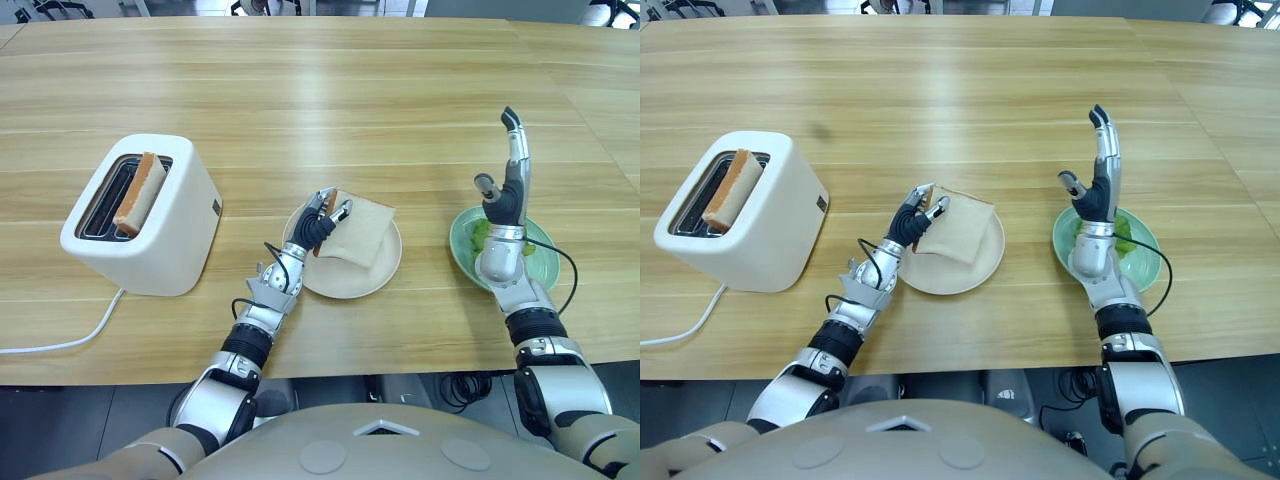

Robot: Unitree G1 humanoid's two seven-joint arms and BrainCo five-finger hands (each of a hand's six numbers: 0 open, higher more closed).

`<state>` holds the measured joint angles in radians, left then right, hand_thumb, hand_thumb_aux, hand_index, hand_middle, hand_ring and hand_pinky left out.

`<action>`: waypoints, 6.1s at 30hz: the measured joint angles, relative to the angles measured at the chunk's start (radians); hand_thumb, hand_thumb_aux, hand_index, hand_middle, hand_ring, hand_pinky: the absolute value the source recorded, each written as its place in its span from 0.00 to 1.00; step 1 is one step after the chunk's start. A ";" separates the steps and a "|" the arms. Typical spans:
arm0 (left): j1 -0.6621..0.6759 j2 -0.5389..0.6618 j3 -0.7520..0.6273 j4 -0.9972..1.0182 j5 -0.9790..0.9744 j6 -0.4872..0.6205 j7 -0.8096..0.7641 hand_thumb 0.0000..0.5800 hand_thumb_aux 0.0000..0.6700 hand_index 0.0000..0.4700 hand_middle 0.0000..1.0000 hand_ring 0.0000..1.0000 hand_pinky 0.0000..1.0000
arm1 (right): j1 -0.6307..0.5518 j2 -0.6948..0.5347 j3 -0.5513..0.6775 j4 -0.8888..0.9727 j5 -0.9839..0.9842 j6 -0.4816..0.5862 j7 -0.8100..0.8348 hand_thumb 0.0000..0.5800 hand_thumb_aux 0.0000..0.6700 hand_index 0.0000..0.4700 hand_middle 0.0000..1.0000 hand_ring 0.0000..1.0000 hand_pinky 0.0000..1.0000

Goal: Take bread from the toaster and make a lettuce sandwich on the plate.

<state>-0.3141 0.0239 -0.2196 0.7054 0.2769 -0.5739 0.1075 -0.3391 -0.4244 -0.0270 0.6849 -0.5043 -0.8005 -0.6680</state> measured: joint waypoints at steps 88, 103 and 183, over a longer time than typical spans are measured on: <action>0.282 0.172 0.046 -0.549 0.265 0.079 0.250 0.00 0.00 0.00 0.00 0.00 0.00 | 0.114 -0.368 0.332 0.243 -0.270 0.510 0.084 1.00 1.00 0.98 0.00 0.00 0.00; 0.282 0.156 0.050 -0.550 0.261 0.072 0.256 0.00 0.00 0.00 0.00 0.00 0.00 | 0.180 -0.406 0.290 -0.017 -0.271 0.505 0.019 1.00 1.00 0.98 0.00 0.00 0.00; 0.512 0.464 0.533 -0.924 0.396 0.122 0.320 0.00 0.00 0.00 0.00 0.00 0.00 | -0.164 0.000 0.673 -0.047 -0.505 0.326 0.030 0.00 0.00 0.00 0.00 0.00 0.00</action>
<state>0.1975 0.4878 0.3133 -0.2184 0.6727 -0.4518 0.4270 -0.5029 -0.4241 0.6464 0.6382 -1.0090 -0.4740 -0.6379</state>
